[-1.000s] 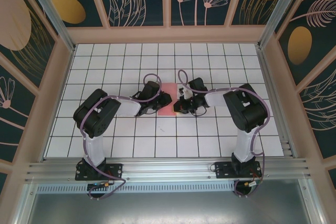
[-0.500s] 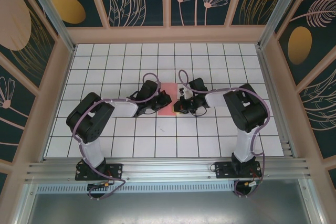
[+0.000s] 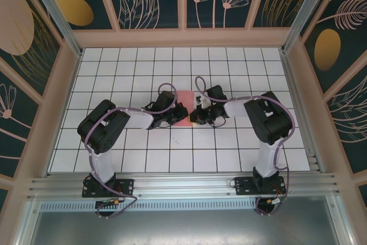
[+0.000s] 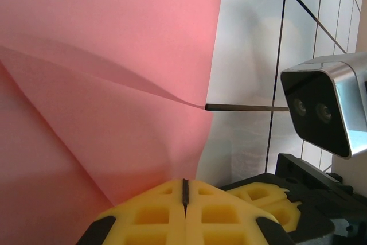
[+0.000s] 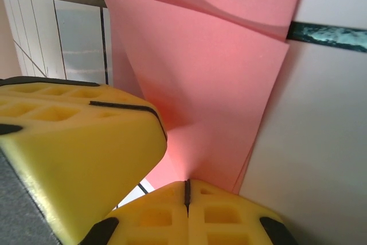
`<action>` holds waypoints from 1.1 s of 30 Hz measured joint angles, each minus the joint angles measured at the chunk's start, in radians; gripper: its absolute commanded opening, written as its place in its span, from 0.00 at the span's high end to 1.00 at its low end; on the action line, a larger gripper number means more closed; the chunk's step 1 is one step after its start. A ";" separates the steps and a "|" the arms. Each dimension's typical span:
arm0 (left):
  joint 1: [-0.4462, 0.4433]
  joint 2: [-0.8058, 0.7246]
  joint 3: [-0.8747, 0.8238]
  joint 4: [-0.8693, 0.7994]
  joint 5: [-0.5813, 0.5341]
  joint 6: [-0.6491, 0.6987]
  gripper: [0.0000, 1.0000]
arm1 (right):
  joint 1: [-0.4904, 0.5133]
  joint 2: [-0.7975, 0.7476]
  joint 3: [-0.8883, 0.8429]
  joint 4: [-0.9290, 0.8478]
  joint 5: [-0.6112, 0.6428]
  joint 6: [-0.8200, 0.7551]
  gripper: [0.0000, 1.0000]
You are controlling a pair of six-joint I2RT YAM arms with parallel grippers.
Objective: Fold a paper plane with a square sheet of paper (pick it up from the middle)
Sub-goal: Fold the triangle a second time at the center of the table.
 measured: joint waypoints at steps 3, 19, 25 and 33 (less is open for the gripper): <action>0.000 0.000 0.000 0.001 -0.003 0.000 0.95 | 0.000 0.000 0.000 0.000 0.000 0.003 1.00; -0.004 0.013 0.014 -0.055 -0.066 0.028 0.91 | 0.002 0.000 0.000 -0.005 0.008 -0.002 1.00; 0.024 0.023 0.038 -0.074 -0.068 0.053 0.88 | 0.004 -0.001 0.001 -0.008 0.015 -0.008 1.00; 0.060 0.042 0.073 -0.093 -0.071 0.090 0.86 | 0.006 -0.003 0.000 -0.010 0.022 -0.013 1.00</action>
